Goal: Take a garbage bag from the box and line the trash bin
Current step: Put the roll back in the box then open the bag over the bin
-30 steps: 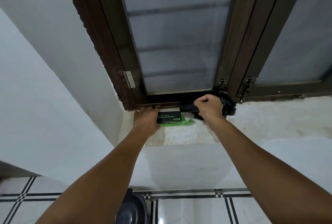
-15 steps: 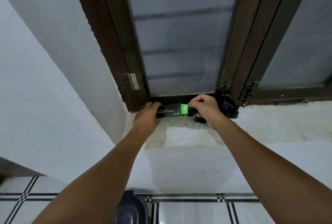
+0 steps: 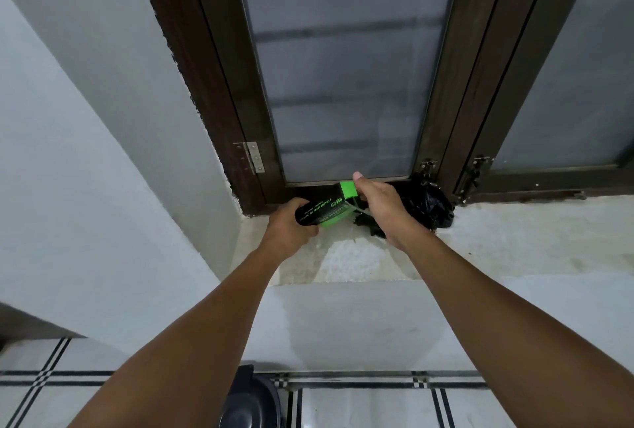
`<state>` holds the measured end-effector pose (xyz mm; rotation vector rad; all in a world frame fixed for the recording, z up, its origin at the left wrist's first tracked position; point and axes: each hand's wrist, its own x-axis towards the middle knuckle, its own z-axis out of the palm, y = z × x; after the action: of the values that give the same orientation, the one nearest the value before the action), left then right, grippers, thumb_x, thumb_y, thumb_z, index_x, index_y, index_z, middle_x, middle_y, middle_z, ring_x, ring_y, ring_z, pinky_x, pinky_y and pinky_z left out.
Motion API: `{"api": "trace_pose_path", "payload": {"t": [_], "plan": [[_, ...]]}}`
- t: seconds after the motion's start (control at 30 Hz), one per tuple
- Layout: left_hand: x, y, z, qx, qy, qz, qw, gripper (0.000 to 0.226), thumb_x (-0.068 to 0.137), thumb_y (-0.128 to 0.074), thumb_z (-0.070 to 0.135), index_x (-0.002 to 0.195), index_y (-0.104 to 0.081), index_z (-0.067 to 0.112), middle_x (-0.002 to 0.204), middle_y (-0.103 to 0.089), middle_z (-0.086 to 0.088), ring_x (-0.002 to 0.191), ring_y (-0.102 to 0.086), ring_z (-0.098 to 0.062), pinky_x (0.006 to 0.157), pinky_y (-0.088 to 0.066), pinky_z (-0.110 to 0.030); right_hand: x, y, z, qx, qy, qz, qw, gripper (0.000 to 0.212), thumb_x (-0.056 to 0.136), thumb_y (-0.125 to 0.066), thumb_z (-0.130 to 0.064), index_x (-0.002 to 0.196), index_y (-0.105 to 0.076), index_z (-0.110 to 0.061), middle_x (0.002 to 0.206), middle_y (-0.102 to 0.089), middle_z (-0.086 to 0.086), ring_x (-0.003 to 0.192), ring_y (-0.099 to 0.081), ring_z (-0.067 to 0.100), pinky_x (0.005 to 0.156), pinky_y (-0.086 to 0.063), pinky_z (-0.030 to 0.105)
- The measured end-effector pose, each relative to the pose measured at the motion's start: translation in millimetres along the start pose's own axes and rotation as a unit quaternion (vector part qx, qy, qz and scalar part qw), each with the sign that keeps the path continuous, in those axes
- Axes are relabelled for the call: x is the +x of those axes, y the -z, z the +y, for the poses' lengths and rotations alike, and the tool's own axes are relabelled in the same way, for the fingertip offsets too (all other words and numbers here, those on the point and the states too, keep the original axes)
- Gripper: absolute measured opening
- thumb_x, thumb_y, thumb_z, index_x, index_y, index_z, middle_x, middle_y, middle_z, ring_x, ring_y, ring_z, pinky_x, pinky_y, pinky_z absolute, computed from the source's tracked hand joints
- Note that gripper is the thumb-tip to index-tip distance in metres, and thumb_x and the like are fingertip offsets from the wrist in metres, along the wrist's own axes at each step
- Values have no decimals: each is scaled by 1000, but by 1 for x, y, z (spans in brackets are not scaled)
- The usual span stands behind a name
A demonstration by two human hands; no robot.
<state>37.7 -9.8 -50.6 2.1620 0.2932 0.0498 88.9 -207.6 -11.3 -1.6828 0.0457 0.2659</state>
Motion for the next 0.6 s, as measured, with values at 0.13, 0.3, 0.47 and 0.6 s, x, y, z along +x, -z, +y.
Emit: {"api": "trace_pose_path", "payload": {"t": [0.13,0.3,0.47,0.6], "plan": [[1,0,-2,-17,1,25,1000,55,75,-90,12,121,-62,22,118,-67,-4,96,-69,-20,81,-65,-43,-2,2,0,105,-29,-22,994,36,100,-52,-50,115,-69,-21,120,-68,2,107,-69,24,91,-58,44],[3,2,-4,48,-5,80,996,59,74,-87,12,125,-59,19,124,-56,-10,101,-60,-23,94,-54,-34,-3,5,6,214,-42,-47,975,42,93,-73,-30,127,-53,-15,125,-66,12,103,-74,33,82,-63,47],[-2,-3,-5,74,-49,98,991,61,74,-89,16,119,-48,22,124,-43,-1,98,-53,-17,88,-44,-25,-5,-3,8,195,-19,-29,980,46,89,-78,-14,128,-54,-13,116,-69,9,99,-74,18,72,-62,25],[-3,-5,-6,56,-63,108,991,67,70,-92,23,118,-47,24,120,-42,4,103,-52,-16,90,-49,-28,-2,-3,13,134,2,-33,990,44,86,-82,-14,125,-62,-10,116,-73,5,105,-72,16,81,-61,24]]}}
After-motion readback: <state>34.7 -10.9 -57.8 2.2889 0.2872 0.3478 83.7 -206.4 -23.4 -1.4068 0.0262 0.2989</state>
